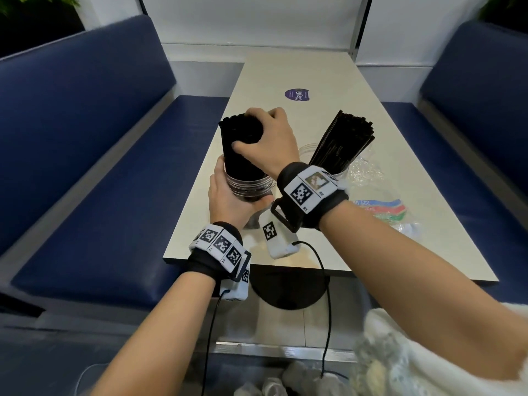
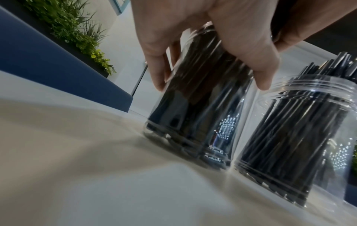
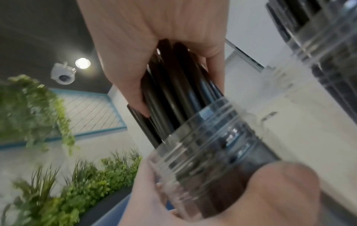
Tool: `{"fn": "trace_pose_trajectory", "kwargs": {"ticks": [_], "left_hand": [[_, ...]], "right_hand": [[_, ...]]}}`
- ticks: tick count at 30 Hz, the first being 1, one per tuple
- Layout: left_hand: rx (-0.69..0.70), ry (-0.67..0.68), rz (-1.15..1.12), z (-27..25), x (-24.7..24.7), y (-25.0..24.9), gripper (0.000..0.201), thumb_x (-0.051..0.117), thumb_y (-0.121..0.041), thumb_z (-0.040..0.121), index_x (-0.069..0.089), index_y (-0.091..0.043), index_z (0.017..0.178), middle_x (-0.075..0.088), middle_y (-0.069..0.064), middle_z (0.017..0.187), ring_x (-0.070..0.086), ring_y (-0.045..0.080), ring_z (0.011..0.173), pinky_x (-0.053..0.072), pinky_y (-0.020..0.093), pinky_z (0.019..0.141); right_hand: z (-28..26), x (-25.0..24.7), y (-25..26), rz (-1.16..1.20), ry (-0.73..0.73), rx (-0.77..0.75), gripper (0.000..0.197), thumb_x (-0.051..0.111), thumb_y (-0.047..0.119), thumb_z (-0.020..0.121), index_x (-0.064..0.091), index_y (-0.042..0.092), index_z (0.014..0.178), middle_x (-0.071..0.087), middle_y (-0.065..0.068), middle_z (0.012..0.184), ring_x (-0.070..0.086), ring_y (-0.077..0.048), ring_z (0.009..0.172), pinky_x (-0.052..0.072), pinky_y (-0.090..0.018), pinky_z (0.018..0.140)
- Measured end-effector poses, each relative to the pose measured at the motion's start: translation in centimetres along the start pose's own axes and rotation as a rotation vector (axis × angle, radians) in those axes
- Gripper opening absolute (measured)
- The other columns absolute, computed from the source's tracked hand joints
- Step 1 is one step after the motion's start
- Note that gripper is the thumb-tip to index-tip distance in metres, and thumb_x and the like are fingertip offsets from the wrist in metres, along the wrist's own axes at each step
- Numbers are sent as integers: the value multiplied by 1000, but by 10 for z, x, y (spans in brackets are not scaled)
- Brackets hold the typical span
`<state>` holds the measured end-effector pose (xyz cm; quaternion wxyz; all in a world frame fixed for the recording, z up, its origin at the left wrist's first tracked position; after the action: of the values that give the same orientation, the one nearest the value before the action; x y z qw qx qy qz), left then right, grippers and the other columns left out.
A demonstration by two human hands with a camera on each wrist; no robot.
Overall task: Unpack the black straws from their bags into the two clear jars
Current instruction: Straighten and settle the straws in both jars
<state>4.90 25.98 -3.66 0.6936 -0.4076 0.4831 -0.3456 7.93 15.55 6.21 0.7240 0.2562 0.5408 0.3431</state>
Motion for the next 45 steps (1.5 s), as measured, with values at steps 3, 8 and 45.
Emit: {"fn": "trace_pose_trajectory", "kwargs": {"ticks": [3,8,45], "left_hand": [[22,7,-10,-1,1,0,112,88,-25,55,19,-29,143,36,0,138,37,19,130,38,39,105],[11,18,-14,-2,1,2,115,87,-25,57,14,-28,145,33,1,141,32,19,133,30,29,100],[-7,48,-59,-10,0,-9,103,59,-59,47,23,-32,140,38,3,134,39,23,125,40,45,103]], "right_hand": [[-1,-11,-3,194,-133,4,34,69,16,72,64,15,106,50,-6,109,51,-17,98,35,-8,77],[-8,-8,-10,345,-134,96,50,71,16,74,55,16,121,50,-9,122,50,-17,110,35,-14,93],[32,14,25,-409,331,3,41,56,48,81,52,29,117,43,-3,130,48,-29,117,43,-41,97]]}}
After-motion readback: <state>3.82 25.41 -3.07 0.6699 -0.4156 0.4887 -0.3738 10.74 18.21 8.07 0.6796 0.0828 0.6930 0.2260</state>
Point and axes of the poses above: each hand's wrist, its own z-axis towards the middle knuckle, its own x-axis out of the palm, y = z × x, the point moved 6 cm from there along z, towards the middle knuckle
